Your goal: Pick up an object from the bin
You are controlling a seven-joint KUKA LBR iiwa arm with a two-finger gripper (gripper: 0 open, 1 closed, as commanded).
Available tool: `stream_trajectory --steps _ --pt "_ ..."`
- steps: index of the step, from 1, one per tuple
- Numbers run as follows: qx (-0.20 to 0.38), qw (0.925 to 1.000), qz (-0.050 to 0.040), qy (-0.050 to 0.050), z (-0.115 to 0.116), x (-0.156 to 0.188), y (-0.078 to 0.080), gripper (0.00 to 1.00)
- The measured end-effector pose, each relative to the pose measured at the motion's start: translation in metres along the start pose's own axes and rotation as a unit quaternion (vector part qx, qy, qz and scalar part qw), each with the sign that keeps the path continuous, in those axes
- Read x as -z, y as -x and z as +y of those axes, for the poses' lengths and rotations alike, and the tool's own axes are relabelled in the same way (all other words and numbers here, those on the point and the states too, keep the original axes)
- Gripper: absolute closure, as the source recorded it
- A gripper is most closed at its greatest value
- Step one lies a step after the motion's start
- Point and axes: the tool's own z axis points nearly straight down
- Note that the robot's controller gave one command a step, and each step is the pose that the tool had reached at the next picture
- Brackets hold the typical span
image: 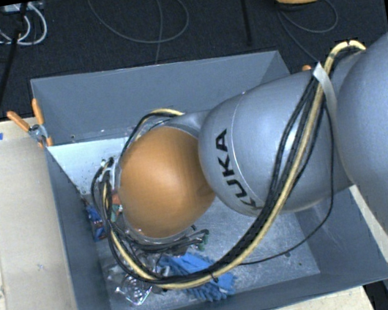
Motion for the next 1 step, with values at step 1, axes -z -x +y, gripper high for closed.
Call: stream_trajectory --steps 1 --pt "0.0 1.0 -0.0006 0.0 0.0 0.0108 0.0003 1.0"
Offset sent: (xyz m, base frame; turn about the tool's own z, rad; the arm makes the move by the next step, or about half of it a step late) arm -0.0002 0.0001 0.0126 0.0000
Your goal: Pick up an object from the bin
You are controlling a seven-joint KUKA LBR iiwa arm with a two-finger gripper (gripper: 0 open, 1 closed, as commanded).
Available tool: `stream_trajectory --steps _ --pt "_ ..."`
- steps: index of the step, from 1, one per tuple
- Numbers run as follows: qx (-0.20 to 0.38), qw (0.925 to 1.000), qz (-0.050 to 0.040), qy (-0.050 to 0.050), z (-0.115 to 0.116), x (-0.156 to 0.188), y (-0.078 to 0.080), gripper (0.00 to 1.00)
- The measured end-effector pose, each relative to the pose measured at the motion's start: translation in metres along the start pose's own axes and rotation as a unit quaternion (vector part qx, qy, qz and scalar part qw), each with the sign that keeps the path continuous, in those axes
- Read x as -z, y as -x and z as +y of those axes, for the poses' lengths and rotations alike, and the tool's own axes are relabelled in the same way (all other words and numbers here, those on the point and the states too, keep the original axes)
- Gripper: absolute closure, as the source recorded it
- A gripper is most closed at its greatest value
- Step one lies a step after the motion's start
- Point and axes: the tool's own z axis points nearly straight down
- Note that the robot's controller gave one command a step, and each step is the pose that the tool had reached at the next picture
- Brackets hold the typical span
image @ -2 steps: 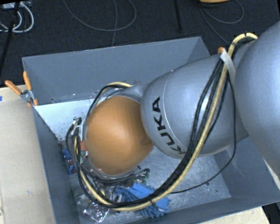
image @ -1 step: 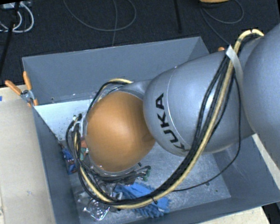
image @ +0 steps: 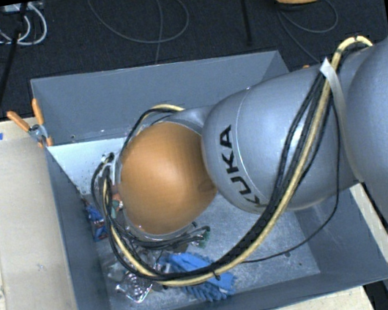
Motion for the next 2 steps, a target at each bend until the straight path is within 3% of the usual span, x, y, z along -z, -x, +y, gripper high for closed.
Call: stream_trajectory --steps 2 --pt "-0.001 1.0 -0.0002 0.0 0.0 0.0181 0.0004 1.0"
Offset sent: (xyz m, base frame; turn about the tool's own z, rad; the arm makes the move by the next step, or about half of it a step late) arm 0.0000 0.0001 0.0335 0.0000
